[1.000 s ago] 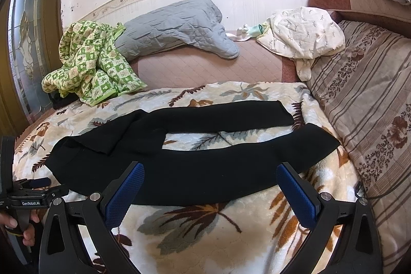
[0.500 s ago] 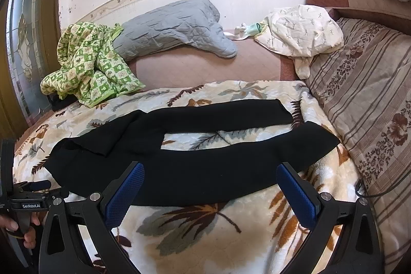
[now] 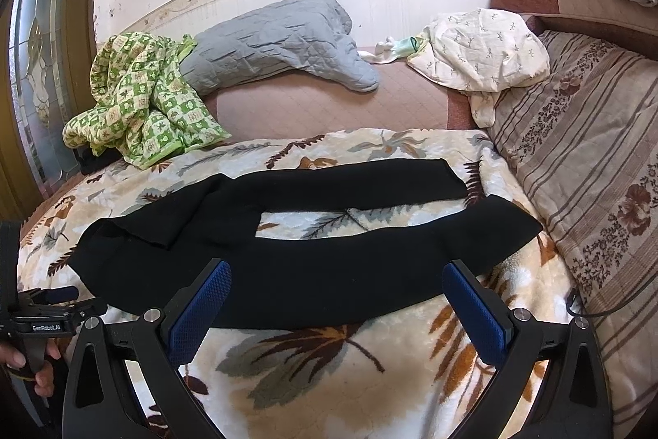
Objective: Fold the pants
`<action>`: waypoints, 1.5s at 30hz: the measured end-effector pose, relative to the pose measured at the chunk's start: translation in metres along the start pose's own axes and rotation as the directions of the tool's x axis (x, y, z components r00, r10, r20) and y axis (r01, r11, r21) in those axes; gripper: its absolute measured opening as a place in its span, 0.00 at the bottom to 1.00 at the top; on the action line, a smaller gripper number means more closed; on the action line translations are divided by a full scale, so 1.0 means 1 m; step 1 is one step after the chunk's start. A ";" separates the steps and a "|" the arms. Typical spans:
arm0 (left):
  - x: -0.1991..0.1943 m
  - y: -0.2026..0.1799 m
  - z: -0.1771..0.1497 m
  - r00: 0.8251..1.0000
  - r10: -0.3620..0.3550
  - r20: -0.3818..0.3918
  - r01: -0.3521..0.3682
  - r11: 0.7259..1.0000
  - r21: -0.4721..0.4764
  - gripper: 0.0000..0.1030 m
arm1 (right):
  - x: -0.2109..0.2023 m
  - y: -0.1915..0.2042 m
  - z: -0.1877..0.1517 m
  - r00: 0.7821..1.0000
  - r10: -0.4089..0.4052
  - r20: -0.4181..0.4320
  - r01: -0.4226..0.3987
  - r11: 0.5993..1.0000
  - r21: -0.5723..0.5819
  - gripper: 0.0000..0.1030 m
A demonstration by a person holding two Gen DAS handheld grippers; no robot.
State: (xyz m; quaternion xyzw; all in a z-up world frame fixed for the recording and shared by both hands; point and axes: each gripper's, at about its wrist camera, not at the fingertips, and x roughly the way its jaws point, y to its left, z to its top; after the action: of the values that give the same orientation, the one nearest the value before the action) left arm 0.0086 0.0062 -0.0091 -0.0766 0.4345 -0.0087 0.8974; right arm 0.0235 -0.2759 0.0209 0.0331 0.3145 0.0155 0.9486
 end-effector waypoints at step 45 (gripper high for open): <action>-0.036 0.142 0.036 0.961 -0.272 0.056 0.277 0.919 -0.280 0.99 | 0.004 -0.057 -0.006 0.991 -0.094 -0.097 0.117 0.955 0.274 1.00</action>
State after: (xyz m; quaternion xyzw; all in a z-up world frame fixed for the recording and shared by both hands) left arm 0.0073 0.1541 0.0207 -0.2654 0.4088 -0.0708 0.8703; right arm 0.0236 -0.3320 0.0101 0.1488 0.3540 -0.0783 0.9200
